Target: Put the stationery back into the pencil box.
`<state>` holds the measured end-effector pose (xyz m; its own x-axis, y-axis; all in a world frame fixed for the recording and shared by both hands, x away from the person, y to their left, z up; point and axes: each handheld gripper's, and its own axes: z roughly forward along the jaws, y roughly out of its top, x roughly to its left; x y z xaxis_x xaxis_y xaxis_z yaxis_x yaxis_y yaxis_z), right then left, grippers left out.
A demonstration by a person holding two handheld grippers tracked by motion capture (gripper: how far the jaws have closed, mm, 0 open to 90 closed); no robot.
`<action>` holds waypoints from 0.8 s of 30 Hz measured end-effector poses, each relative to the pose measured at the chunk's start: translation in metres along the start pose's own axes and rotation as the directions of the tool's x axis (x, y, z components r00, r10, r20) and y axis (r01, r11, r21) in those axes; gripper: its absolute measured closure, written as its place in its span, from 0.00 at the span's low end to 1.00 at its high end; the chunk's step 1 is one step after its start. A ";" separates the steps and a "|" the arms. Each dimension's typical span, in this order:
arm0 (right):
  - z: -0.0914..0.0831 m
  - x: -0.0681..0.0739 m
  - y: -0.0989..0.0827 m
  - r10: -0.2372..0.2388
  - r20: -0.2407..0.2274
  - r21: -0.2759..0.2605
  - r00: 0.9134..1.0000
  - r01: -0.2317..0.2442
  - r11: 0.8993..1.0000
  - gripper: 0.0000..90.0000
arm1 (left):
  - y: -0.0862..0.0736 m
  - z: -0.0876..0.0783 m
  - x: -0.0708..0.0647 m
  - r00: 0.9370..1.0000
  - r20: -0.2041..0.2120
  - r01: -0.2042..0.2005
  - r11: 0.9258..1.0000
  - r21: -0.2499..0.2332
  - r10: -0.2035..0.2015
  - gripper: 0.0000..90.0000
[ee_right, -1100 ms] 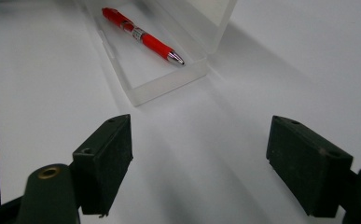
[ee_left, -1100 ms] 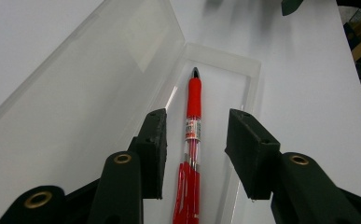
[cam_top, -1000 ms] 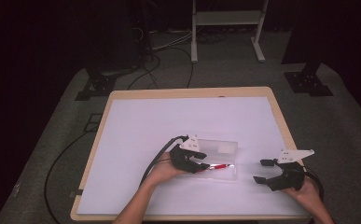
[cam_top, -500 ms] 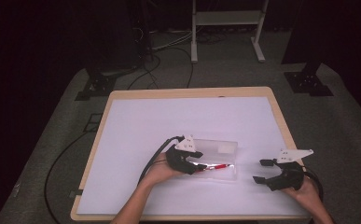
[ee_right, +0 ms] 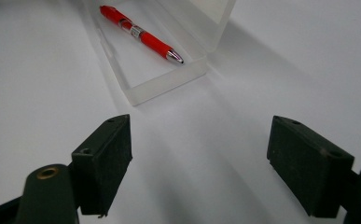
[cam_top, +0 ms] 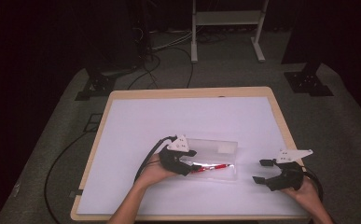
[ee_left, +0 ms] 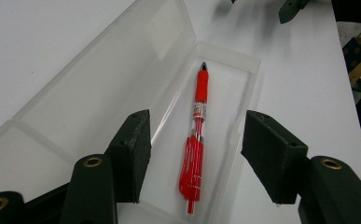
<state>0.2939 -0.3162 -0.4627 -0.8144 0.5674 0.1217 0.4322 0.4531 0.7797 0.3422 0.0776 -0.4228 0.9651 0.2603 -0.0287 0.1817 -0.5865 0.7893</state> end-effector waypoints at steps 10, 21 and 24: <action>0.001 0.001 0.000 0.000 -0.002 0.004 1.000 0.000 1.000 0.23 | -0.007 -0.016 -0.002 1.000 -0.030 0.004 1.000 -0.018 -0.004 0.44; 0.002 0.001 0.000 0.003 0.004 0.005 1.000 -0.003 1.000 0.23 | -0.020 -0.032 -0.001 0.998 -0.055 0.026 0.999 -0.028 -0.027 0.42; 0.002 0.000 0.000 0.005 0.005 0.004 1.000 -0.005 1.000 0.23 | -0.022 -0.036 -0.001 0.998 -0.061 0.028 0.999 -0.024 -0.029 0.41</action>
<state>0.2944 -0.3146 -0.4635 -0.8102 0.5731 0.1229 0.4383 0.4531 0.7763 0.3311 0.1175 -0.4181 0.9461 0.3236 -0.0144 0.2039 -0.5604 0.8027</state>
